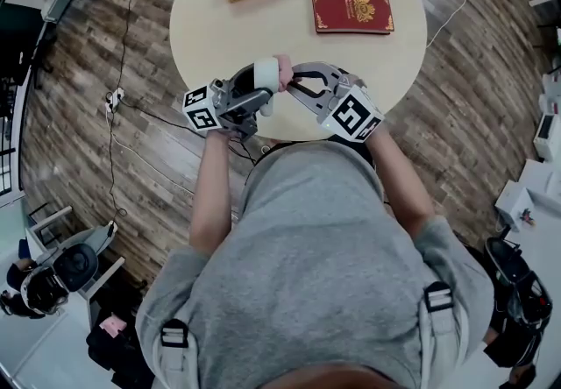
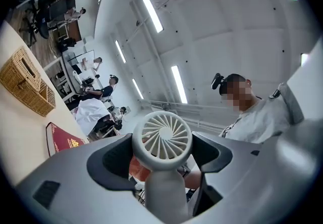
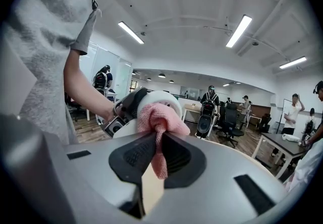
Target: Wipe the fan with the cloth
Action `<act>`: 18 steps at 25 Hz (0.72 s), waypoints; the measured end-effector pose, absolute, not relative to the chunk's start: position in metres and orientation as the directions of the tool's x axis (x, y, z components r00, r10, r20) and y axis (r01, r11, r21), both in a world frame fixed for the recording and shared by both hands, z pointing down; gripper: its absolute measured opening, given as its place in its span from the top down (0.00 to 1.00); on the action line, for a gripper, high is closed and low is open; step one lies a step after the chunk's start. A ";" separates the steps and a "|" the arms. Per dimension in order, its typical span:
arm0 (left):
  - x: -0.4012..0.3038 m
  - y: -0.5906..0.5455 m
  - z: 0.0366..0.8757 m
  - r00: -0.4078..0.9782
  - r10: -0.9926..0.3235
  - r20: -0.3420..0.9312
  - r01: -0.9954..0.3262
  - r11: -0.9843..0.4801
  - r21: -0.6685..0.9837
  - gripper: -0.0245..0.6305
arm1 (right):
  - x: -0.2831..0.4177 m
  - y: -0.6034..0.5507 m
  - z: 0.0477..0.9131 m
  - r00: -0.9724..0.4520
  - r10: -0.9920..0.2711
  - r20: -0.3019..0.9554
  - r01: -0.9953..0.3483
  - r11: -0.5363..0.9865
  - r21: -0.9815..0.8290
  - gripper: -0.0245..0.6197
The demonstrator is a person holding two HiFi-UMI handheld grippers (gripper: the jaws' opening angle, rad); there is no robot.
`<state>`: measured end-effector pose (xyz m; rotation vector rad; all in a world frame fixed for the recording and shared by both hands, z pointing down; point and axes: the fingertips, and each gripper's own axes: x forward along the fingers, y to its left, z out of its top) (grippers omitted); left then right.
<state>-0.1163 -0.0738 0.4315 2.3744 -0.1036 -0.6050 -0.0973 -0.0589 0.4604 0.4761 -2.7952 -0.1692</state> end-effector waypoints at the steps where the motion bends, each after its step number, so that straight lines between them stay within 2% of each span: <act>1: -0.117 -0.075 0.430 0.886 -0.231 -0.402 0.087 -0.769 0.634 0.40 | -0.099 -0.056 0.460 -0.902 -0.333 0.274 -0.296 0.940 0.167 0.89; 6: -0.121 -0.083 0.426 0.863 -0.239 -0.445 0.126 -0.751 0.648 0.40 | -0.103 -0.049 0.441 -0.924 -0.310 0.224 -0.277 0.946 0.167 0.89; 13: -0.122 -0.081 0.426 0.849 -0.210 -0.484 0.202 -0.718 0.666 0.40 | -0.103 -0.058 0.408 -0.939 -0.334 0.074 -0.325 0.939 0.113 0.89; 18: -0.120 -0.079 0.424 0.852 -0.178 -0.493 0.239 -0.704 0.669 0.40 | -0.102 -0.074 0.405 -0.931 -0.353 0.090 -0.339 0.930 0.142 0.89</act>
